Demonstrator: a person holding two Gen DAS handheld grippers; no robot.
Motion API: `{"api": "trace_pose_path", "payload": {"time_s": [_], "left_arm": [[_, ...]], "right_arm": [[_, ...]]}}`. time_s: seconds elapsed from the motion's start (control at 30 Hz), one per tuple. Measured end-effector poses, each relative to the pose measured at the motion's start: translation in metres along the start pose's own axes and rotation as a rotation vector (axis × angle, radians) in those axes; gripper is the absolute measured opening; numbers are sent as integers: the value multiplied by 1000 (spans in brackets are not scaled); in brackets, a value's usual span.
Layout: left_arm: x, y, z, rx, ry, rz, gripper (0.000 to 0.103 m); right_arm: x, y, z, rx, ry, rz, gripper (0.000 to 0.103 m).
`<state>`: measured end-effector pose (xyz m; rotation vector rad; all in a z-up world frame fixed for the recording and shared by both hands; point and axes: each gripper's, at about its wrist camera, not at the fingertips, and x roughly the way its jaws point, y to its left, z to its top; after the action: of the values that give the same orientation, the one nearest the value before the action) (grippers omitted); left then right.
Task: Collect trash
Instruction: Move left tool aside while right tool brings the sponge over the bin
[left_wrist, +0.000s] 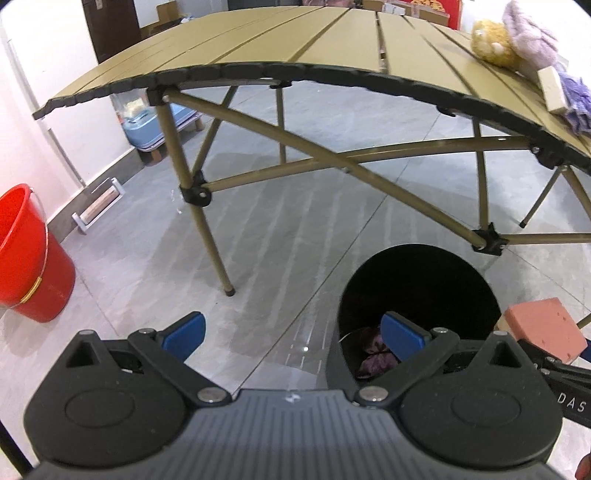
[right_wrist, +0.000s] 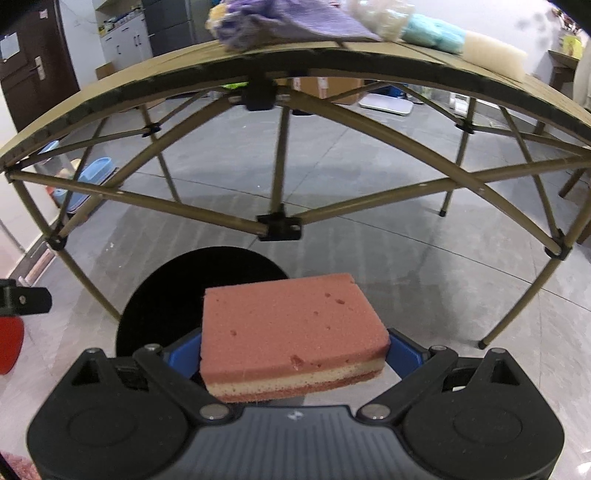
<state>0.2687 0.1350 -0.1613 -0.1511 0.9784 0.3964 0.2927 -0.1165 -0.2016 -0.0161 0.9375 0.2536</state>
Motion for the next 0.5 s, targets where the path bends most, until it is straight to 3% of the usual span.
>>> {"api": "trace_pose_path", "payload": {"time_s": [0.5], "left_arm": [[7, 34, -2, -50, 16, 59, 103]], "right_arm": [[23, 44, 4, -33, 32, 57, 99]]}}
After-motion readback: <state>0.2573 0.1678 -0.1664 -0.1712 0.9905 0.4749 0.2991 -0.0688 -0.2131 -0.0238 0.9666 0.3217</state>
